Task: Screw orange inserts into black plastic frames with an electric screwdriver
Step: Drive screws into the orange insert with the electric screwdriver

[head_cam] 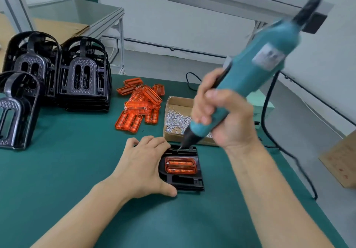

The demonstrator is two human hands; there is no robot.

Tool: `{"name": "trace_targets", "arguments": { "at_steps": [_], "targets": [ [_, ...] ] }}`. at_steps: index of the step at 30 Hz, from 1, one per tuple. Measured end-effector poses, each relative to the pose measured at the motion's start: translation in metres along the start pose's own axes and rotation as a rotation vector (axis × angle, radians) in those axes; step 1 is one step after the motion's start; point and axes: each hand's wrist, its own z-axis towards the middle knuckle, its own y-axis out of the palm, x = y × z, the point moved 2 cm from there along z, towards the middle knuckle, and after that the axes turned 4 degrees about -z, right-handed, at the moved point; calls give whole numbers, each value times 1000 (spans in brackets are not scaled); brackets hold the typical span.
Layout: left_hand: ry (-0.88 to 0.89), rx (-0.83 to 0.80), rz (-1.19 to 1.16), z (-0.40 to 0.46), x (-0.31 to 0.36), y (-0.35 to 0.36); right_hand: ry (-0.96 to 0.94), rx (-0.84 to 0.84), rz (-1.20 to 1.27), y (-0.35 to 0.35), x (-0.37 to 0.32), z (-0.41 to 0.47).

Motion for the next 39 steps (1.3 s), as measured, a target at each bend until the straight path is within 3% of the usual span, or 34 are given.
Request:
{"name": "trace_targets", "arguments": {
  "at_steps": [4,8,12,22,39],
  "targets": [
    [-7,-34,-58,-3,0,2,-12,184,4,-29,-27,0],
    [13,-152,1,-3,-1,2,96,335,36,-43,-6,-26],
    [57,-120,20,-2,-3,-1,126,460,81,-50,14,-50],
    [172,-19,-28,-1,26,8,30,387,-148,-39,18,-47],
    [141,64,-80,-6,34,18,39,341,-161,-33,24,-40]
  ]
}}
